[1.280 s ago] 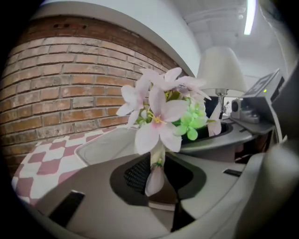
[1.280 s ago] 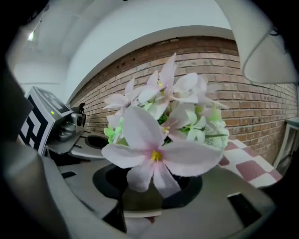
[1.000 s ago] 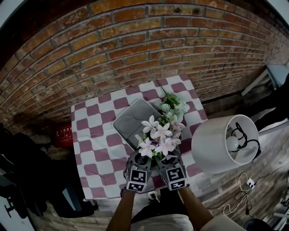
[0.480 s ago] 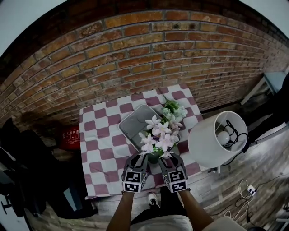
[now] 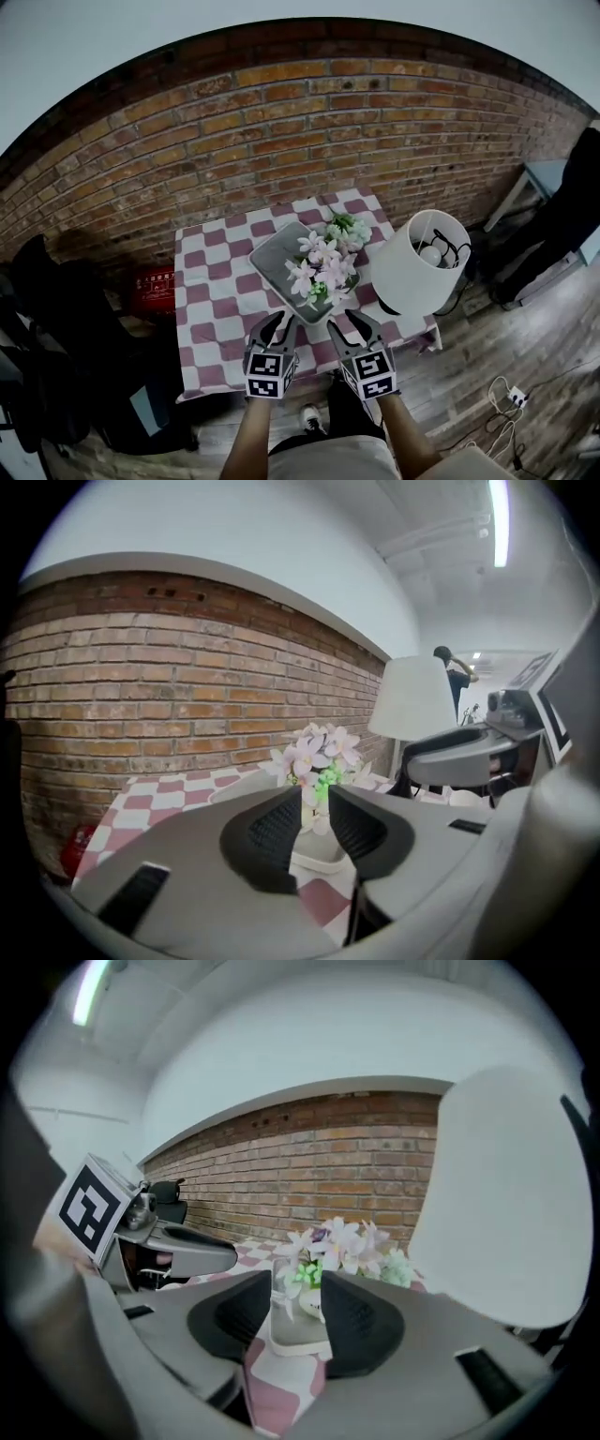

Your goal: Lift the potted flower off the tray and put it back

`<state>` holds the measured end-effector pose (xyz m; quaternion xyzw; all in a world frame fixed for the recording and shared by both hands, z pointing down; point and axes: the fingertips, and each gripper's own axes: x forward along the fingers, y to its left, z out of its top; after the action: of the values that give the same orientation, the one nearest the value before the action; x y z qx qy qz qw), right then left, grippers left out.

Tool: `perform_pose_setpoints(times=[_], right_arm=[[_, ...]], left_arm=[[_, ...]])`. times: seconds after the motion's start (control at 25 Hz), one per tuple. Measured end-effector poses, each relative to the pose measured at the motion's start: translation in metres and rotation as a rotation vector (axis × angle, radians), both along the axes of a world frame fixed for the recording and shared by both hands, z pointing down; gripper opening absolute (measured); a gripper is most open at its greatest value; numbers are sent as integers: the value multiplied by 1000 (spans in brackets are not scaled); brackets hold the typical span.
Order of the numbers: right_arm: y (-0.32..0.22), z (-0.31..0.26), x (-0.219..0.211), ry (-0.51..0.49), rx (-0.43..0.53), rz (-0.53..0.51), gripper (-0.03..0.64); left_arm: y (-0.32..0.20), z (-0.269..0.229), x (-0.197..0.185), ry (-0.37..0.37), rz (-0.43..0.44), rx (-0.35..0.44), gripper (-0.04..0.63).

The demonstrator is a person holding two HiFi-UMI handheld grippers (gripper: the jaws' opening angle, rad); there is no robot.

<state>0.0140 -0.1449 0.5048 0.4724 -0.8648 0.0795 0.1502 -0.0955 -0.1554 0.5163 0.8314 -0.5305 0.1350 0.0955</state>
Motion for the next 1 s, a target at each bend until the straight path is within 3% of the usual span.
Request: perform_pose_setpoints(times=[0.16, 0.28, 0.44, 0.56, 0.88, 1.0], right_arm=[[24, -45, 1, -12, 68, -26, 178], [38, -70, 9, -7, 90, -46, 121], [56, -96, 26, 23, 106, -24, 115], [65, -121, 32, 81, 149, -12, 98], [83, -181, 45, 40, 196, 32, 23], [87, -191, 48, 45, 208, 31, 21]], left_arm=[[26, -35, -1, 13, -7, 48, 116], [39, -68, -6, 0, -3, 109, 115], [56, -112, -15, -25, -3, 182, 115], [66, -139, -18, -61, 1, 227, 115], [92, -180, 11, -191, 85, 298, 92], [95, -193, 20, -151, 99, 306, 47]])
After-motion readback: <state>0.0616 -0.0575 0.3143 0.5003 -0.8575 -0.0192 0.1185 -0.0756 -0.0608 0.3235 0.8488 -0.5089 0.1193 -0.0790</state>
